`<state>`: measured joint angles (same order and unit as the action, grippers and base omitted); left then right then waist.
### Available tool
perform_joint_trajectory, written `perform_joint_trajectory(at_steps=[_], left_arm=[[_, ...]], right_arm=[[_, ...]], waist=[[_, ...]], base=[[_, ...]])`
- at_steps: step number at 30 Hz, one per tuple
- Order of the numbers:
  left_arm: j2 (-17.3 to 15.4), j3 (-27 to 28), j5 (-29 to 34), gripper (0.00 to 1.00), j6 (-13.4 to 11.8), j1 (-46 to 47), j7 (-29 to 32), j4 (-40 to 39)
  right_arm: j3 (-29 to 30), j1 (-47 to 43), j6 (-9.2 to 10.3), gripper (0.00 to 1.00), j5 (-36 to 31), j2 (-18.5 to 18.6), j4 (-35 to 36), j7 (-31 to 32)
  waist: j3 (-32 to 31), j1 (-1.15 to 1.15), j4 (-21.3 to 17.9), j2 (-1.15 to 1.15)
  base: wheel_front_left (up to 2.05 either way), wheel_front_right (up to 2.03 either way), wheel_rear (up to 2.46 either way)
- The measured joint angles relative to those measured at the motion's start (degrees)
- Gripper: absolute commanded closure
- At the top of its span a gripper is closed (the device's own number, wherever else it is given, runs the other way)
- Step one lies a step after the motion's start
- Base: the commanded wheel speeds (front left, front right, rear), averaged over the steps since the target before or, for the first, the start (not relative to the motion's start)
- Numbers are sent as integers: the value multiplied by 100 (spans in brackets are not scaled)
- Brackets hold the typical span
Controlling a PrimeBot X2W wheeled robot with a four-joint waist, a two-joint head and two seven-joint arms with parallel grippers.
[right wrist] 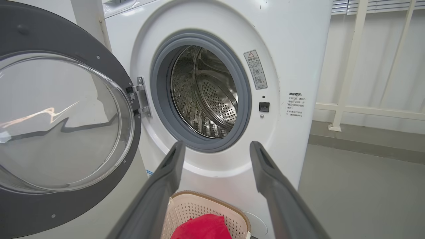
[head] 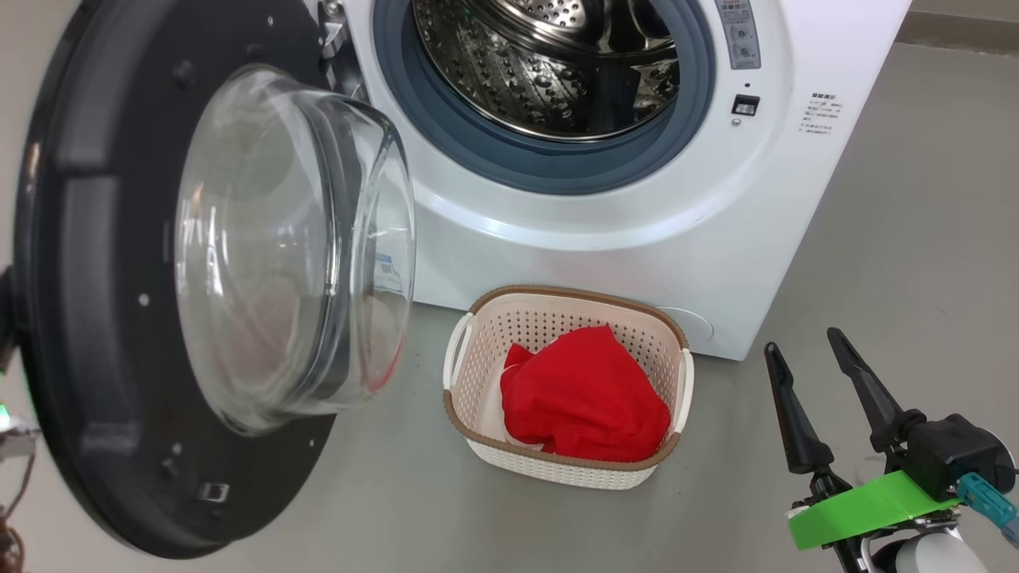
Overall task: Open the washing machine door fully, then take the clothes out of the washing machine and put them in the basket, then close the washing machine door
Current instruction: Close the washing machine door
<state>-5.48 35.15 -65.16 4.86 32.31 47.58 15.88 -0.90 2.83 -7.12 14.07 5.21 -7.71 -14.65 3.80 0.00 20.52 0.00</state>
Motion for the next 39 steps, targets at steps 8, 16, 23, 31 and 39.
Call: perform_joint_trajectory(at_steps=[8,16,23,31,39], left_arm=[[224,-204,-64,100,-134,-405,185,-693],[303,-352,-256,100,-236,-671,271,-994],[344,-511,-520,100,-283,-809,283,-1104],[363,-788,-728,100,-332,-989,281,-1187],[366,-1004,-839,100,-336,-1099,169,-1236]], right_arm=[[-16,41,0,0,4,-1,-30,0],[-16,41,0,0,5,-9,-44,0],[-18,41,0,0,48,-38,-60,0],[-51,41,0,0,55,-76,-97,0],[-73,41,0,0,56,-132,-122,0]], waist=[[-33,0,-89,0],[-74,0,-221,0],[-101,0,-346,0],[-122,0,-521,0],[-132,0,-702,0]], base=[[0,0,0],[0,0,0],[0,0,0],[0,0,0],[0,0,0]])
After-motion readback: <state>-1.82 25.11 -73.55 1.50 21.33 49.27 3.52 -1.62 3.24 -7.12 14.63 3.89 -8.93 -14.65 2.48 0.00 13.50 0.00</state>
